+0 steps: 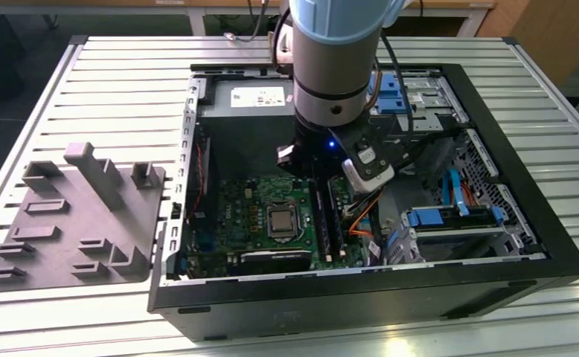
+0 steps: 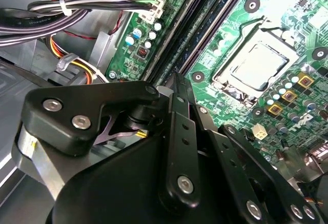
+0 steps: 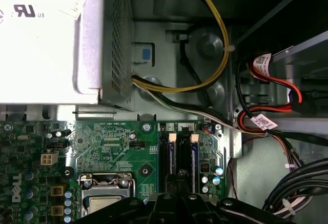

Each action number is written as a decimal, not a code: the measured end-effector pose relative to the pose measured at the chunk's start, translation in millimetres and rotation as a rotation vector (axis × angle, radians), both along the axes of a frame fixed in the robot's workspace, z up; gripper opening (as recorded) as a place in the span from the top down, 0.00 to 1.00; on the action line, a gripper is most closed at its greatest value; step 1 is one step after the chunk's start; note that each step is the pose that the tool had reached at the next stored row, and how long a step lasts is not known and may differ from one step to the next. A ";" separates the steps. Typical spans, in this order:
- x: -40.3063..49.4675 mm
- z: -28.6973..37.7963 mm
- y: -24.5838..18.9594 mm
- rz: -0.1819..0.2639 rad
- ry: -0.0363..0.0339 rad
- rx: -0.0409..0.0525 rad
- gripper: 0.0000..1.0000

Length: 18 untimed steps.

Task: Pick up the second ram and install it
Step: 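Press down the second ram until it locks into place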

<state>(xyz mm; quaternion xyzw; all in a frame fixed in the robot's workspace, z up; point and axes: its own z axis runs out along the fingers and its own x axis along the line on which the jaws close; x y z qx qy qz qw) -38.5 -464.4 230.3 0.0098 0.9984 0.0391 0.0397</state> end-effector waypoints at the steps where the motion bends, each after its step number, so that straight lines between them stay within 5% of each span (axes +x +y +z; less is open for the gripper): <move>1: 0.0 0.0 -0.2 0.000 0.0000 0.0000 0.89; 18: 0.0 0.0 -3.9 0.000 0.0000 0.0000 0.89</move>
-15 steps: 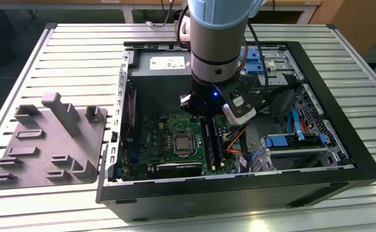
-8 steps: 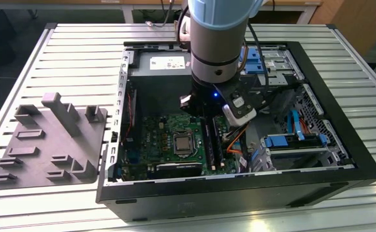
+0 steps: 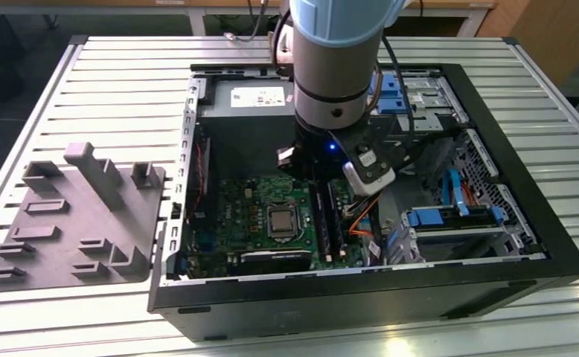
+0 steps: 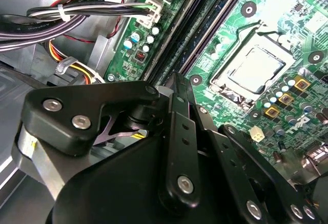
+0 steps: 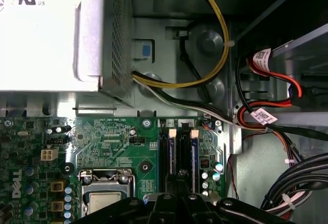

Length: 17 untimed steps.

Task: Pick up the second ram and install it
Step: 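Press down the second ram until it locks into place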

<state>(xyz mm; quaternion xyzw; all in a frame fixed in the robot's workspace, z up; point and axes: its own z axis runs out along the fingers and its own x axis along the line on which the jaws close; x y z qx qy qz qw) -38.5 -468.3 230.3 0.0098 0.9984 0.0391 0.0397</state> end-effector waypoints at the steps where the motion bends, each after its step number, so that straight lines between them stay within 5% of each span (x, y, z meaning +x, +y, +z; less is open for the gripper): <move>1: 0.0 0.0 -0.2 0.000 0.0000 0.0000 0.89; 17: 0.0 0.0 -6.0 0.000 0.0000 0.0000 0.89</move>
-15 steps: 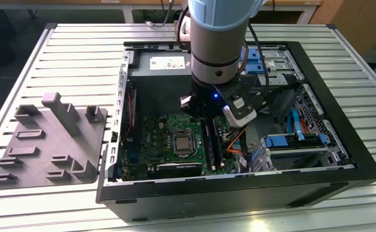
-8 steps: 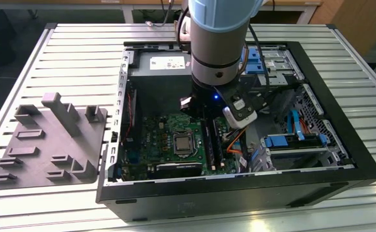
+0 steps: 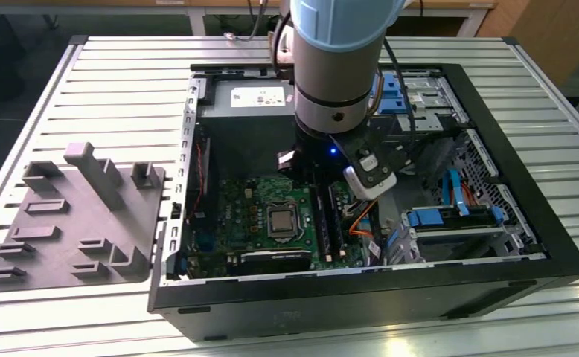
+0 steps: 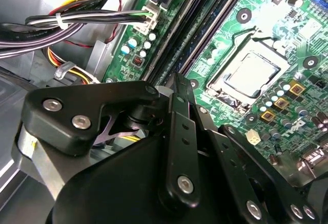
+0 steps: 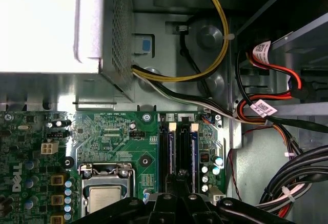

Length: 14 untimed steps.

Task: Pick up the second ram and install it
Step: 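Press down the second ram until it locks into place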

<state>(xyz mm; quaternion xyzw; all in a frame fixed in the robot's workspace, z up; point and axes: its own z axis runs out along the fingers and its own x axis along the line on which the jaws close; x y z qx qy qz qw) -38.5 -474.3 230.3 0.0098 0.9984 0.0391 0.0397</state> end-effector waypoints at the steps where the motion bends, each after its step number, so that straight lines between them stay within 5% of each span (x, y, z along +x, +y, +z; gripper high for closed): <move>1: 0.0 0.0 -0.5 0.000 0.0000 0.0000 0.89; 14: 0.0 0.0 -6.5 0.000 0.0000 0.0000 0.89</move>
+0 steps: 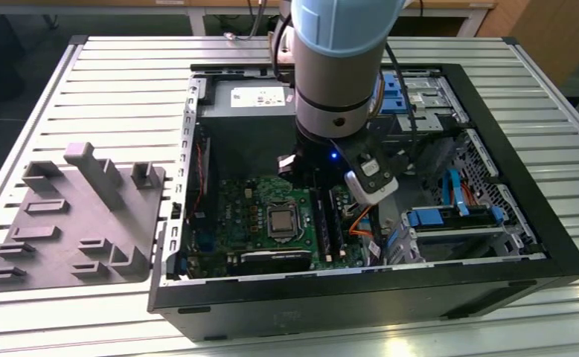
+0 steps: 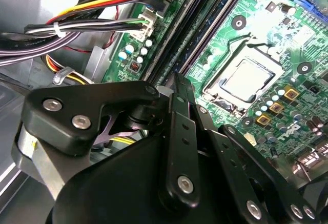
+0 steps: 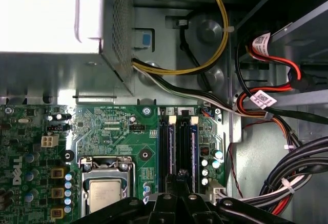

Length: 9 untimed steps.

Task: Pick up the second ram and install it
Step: 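Press down the second ram until it locks into place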

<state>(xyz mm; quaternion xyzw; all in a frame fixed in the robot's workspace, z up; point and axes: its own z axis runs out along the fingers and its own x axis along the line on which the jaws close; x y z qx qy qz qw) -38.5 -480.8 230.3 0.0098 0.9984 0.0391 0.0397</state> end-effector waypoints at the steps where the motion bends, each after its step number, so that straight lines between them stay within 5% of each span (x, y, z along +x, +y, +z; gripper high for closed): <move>1: 0.0 0.0 -0.4 0.000 0.0000 0.0001 0.89; 9: 0.0 0.0 -3.8 0.000 0.0000 0.0000 0.89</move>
